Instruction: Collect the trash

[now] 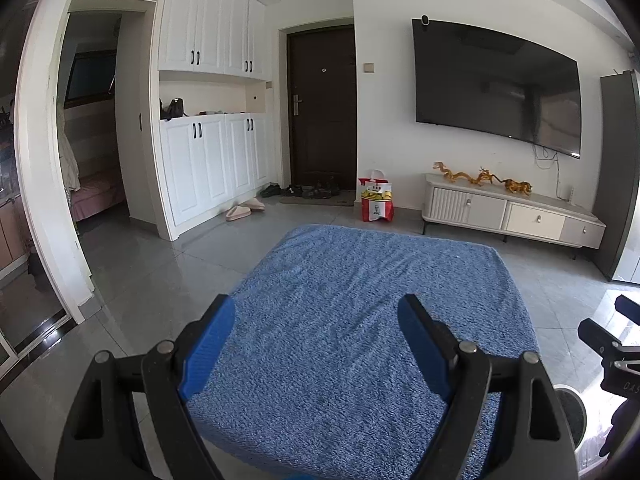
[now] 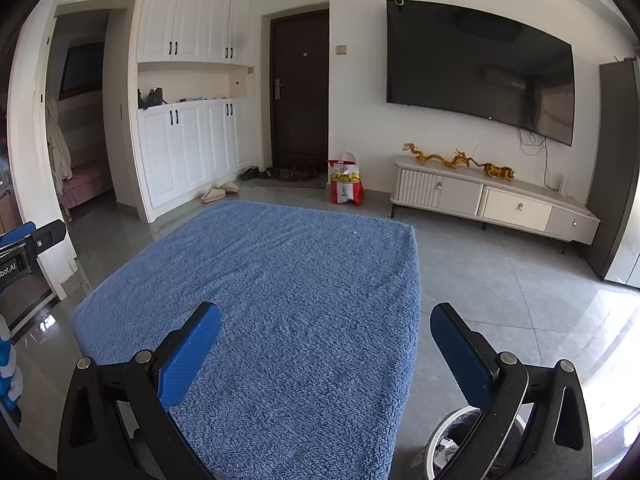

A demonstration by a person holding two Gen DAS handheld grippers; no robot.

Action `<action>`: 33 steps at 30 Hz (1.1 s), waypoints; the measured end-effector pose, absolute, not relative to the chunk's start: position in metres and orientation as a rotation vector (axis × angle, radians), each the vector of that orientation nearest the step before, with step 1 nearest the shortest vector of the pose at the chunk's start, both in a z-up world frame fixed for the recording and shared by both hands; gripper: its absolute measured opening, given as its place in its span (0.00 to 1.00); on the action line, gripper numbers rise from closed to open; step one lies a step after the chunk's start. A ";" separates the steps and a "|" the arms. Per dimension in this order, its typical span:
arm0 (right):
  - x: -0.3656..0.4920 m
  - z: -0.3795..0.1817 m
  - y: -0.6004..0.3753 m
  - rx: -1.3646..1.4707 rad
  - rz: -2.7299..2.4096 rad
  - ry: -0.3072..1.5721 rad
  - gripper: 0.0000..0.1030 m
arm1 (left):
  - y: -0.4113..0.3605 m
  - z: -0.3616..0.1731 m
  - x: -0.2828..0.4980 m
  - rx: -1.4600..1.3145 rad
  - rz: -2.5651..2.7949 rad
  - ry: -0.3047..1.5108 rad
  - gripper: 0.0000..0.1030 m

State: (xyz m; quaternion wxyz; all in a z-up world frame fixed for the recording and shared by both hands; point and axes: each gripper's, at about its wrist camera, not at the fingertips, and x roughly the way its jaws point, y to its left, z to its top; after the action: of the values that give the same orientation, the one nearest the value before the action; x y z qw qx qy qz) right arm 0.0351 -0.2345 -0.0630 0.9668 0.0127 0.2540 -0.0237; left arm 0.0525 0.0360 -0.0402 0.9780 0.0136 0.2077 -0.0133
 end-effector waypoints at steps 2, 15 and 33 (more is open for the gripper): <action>0.038 -0.065 -0.234 0.027 -0.045 0.517 1.00 | 0.037 -0.041 0.054 0.027 -0.024 0.421 0.81; 0.046 -0.073 -0.236 0.036 -0.052 0.525 1.00 | 0.034 -0.049 0.064 0.029 -0.019 0.448 0.81; 0.054 -0.083 -0.241 0.053 -0.059 0.544 1.00 | 0.032 -0.053 0.070 0.037 -0.020 0.460 0.81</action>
State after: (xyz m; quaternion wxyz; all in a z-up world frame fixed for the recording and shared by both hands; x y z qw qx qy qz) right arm 0.0536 -0.2413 -0.0833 0.9624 0.0264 0.2688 -0.0290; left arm 0.0695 0.0323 -0.0533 0.9735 0.0184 0.2278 -0.0099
